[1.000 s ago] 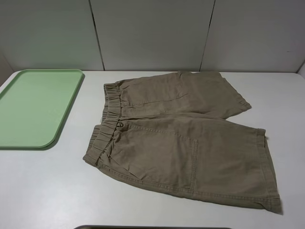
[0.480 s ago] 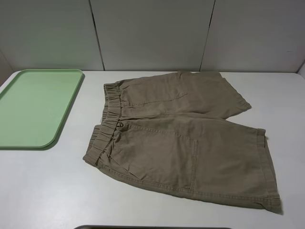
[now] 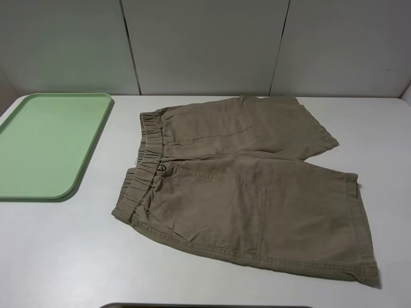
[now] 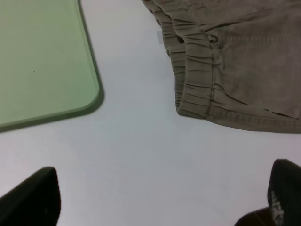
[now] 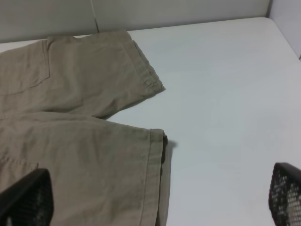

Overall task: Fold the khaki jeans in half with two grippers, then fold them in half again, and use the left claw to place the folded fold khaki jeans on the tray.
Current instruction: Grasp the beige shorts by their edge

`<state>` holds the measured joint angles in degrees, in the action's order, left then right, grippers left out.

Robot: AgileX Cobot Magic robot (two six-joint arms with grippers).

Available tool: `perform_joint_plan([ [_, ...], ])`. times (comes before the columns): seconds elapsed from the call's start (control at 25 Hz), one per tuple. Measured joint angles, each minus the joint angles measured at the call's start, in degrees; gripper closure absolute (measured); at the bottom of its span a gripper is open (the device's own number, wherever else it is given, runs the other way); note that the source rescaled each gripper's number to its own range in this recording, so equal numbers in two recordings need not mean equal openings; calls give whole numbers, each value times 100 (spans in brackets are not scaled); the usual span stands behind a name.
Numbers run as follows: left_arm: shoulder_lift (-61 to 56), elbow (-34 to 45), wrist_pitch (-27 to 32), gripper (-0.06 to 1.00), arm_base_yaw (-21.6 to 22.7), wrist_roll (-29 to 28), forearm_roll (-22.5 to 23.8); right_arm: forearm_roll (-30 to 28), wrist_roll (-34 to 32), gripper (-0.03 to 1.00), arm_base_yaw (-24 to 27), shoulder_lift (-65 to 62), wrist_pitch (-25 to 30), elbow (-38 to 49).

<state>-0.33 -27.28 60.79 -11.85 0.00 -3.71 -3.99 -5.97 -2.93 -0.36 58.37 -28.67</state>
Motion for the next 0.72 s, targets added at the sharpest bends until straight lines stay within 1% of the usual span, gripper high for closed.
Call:
perform_joint_plan([
  [0.72,0,0,0,7,0,0,0,0,0,-3,0,0,0,0],
])
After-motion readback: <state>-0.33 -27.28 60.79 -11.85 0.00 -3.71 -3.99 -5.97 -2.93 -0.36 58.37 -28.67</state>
